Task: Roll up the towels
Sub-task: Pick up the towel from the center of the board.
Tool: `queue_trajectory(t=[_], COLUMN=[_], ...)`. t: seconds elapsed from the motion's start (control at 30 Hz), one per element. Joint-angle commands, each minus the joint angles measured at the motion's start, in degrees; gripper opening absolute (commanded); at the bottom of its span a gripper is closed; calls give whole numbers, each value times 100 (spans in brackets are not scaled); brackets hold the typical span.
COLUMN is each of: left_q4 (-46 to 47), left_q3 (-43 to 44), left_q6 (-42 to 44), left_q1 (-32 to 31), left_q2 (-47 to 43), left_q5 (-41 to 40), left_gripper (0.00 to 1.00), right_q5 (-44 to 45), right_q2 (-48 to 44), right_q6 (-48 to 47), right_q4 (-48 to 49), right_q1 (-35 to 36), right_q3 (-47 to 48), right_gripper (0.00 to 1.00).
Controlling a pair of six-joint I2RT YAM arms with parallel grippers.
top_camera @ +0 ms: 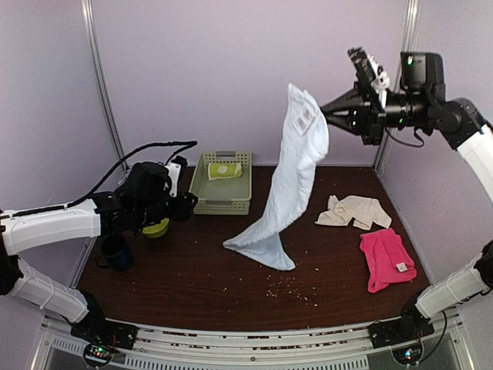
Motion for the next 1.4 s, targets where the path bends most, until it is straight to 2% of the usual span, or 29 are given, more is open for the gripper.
queue_trajectory(t=[0.0, 0.07, 0.13, 0.17, 0.27, 0.33, 0.43, 0.53, 0.63, 0.7, 0.77, 0.93, 1.2, 1.37], left_q4=[359, 595, 839, 944, 1066, 953, 510, 353, 298, 325, 217, -87, -62, -53], left_q3=[-62, -53, -9, 41, 324, 540, 898, 1030, 1084, 1092, 1165, 1512, 1636, 1645], left_q6=[232, 442, 649, 696, 795, 811, 694, 513, 290, 219, 176, 145, 154, 184], left_q1=[24, 22, 21, 15, -31, -77, -75, -71, -72, -71, -71, -74, -71, -75], left_q2=[218, 416, 673, 847, 1379, 1676, 2100, 2360, 2558, 2636, 2797, 3338, 3730, 3832], left_q5=[443, 1033, 1774, 2126, 2841, 2882, 2531, 2279, 2094, 2111, 2084, 1969, 2397, 2502], left_gripper=[54, 54, 55, 55, 55, 55, 56, 56, 55, 56, 58, 60, 49, 34], right_q5=[1304, 2290, 3057, 3399, 3564, 3372, 3363, 3611, 4442, 4648, 4700, 4837, 4573, 4567], right_q2=[-385, -810, -986, -967, -785, -843, -791, -290, 296, 450, 565, 952, 1597, 1859], right_q6=[-1279, -1761, -1915, -1873, -1867, -1468, -954, -819, -399, -149, 30, 153, 141, 80], right_q4=[-680, -804, -707, -651, -1106, -1106, -554, -514, -329, -260, -296, -302, -303, -219], right_q1=[-1019, -1021, -991, -996, -1069, -1124, -1134, -1136, -1181, -1327, -1520, -1805, -1900, -1918], right_q3=[-2853, -4065, -4884, -5076, -4912, -4703, -4736, -4797, -4772, -4753, -4724, -4845, -4903, -4837], right_gripper=[0, 0, 1, 10, 27, 35, 45, 45, 42, 42, 46, 48, 47, 26])
